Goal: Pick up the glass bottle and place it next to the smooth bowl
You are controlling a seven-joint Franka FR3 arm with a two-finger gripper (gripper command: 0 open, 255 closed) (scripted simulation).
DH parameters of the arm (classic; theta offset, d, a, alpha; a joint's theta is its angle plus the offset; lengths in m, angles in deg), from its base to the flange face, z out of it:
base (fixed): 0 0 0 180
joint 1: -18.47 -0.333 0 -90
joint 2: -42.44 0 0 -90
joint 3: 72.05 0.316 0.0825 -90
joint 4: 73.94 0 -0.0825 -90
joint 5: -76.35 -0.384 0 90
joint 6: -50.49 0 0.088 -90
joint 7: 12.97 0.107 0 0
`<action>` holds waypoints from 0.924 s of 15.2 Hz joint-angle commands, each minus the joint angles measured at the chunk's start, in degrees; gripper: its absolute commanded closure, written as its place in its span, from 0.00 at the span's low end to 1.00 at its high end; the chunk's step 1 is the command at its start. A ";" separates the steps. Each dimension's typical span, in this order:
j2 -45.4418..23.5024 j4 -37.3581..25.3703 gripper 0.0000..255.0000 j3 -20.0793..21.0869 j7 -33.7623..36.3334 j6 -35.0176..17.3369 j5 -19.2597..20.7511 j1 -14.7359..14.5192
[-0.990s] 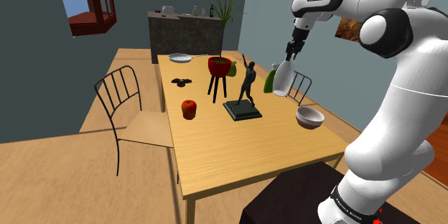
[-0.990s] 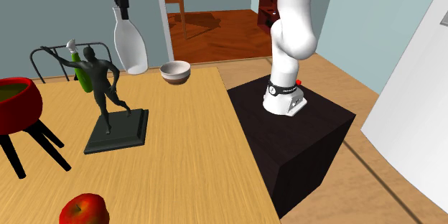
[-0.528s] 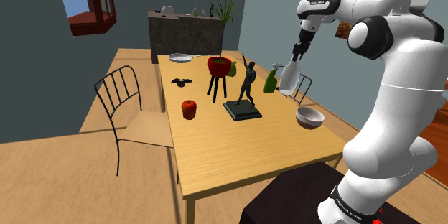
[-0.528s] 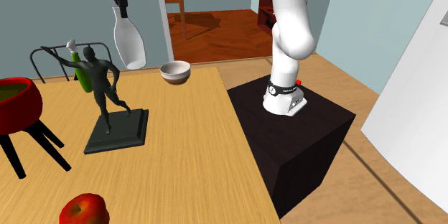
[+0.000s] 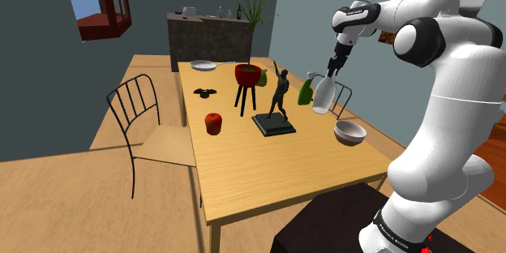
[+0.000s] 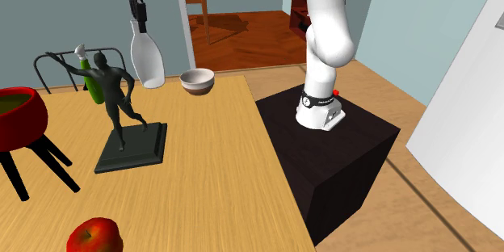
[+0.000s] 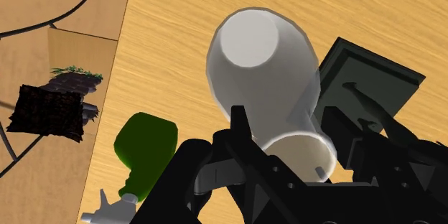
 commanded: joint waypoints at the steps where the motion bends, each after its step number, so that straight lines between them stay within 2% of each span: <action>1: 0.07 1.62 1.00 -0.02 -0.24 -1.61 -0.06 0.03; 14: -1.24 9.86 1.00 0.23 -1.08 -11.10 -0.73 -0.10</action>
